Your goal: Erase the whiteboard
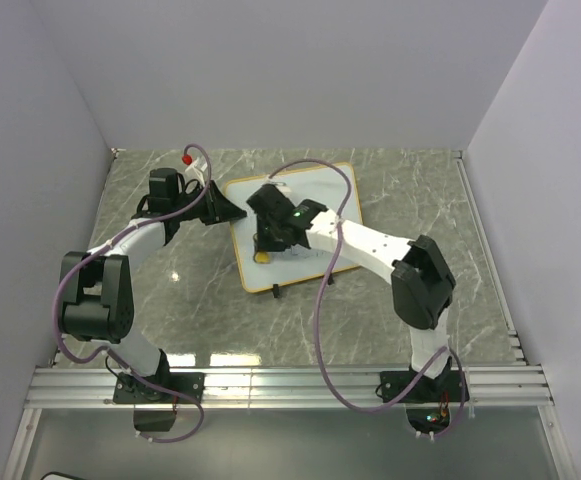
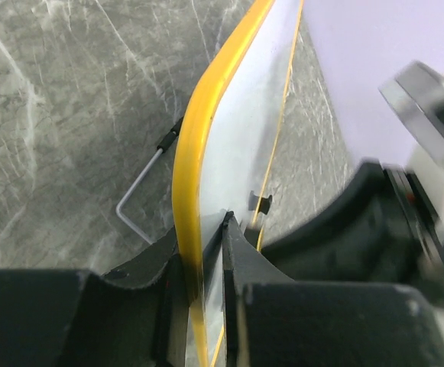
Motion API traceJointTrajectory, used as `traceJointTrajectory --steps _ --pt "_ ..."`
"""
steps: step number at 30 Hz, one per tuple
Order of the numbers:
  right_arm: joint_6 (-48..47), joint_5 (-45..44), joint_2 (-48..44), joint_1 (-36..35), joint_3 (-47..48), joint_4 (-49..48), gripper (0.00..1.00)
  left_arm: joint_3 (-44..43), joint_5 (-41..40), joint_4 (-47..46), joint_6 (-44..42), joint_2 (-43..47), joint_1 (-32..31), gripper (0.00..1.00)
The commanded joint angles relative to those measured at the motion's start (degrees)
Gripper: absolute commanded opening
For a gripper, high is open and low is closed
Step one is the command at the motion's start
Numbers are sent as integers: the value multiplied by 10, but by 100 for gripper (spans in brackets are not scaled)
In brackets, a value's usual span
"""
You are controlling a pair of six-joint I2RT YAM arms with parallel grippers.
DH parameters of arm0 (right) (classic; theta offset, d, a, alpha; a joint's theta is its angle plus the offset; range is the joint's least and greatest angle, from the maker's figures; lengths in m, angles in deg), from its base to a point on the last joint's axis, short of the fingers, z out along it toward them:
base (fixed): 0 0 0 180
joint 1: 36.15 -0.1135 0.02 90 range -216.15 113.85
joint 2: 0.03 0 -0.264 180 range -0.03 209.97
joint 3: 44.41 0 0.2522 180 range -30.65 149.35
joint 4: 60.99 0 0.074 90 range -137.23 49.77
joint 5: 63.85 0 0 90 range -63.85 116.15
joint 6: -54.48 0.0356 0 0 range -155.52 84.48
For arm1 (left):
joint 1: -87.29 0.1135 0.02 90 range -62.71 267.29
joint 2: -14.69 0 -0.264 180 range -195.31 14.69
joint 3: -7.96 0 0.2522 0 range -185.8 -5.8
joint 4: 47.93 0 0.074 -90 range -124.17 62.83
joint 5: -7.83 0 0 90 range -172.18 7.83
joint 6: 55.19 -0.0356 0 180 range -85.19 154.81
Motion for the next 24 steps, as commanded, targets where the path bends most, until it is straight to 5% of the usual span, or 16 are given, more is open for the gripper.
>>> traceJointTrajectory --steps 1,7,13,20,24 --pt "28 -61 -20 78 -87 10 0 -1 -24 34 -47 12 -9 0" --pt "37 -101 -55 161 -206 8 0 7 -23 27 -43 16 -8 0" --pt "61 -121 -69 172 -269 16 0 10 -25 24 -40 16 -8 0" --pt "40 -70 -76 118 -228 -16 0 9 -25 20 -37 14 -10 0" --pt "5 -50 -54 59 -122 -19 0 10 -26 20 -37 14 -12 0"
